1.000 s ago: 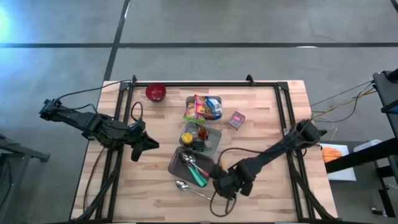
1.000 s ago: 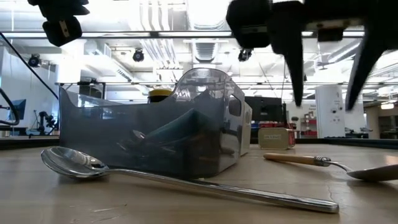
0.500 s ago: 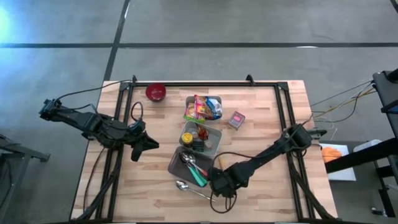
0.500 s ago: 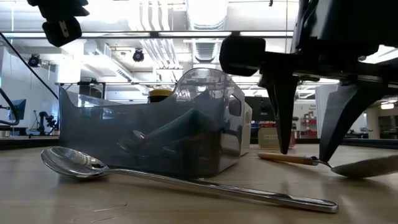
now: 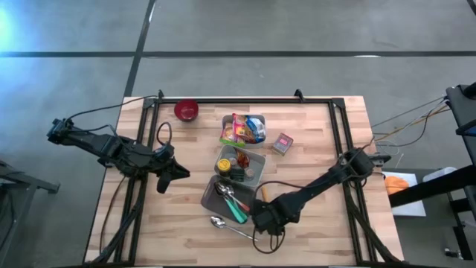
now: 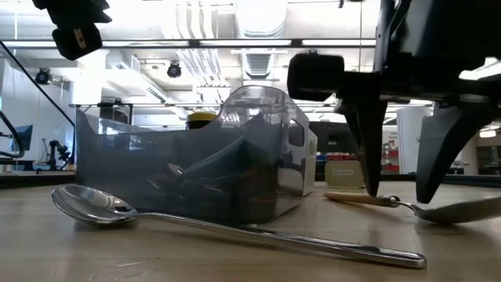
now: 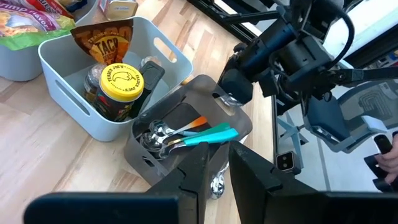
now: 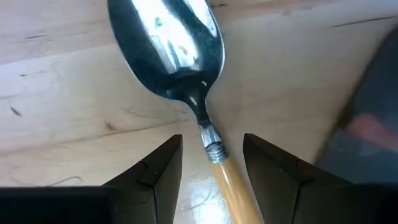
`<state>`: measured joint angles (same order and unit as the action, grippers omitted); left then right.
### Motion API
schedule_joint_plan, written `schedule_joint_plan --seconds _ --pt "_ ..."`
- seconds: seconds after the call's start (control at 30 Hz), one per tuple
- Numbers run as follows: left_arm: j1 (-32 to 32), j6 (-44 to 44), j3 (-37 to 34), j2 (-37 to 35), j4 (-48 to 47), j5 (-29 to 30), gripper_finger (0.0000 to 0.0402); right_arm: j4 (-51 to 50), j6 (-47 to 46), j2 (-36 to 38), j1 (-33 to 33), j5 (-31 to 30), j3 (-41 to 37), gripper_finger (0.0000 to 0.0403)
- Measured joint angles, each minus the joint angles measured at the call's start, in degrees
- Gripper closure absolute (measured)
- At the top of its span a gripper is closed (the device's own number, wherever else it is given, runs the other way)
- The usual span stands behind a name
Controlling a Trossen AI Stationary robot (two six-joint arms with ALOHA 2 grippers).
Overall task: Pick & Place Food Item
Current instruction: Put the light orange spoon into the black bin
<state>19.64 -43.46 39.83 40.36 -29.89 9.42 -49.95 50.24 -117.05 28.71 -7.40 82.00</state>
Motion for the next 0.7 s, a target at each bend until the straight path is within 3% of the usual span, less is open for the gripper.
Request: schedule_joint_plan --seconds 0.5,0.7 --pt "0.0 0.0 0.0 0.0 -0.2 0.0 0.0335 1.4 5.6 0.0 -0.2 0.0 -3.0 0.0238" --pt "0.0 0.0 0.0 0.0 -0.2 0.0 0.0335 0.5 3.4 0.0 -0.2 1.3 -3.1 0.0316"
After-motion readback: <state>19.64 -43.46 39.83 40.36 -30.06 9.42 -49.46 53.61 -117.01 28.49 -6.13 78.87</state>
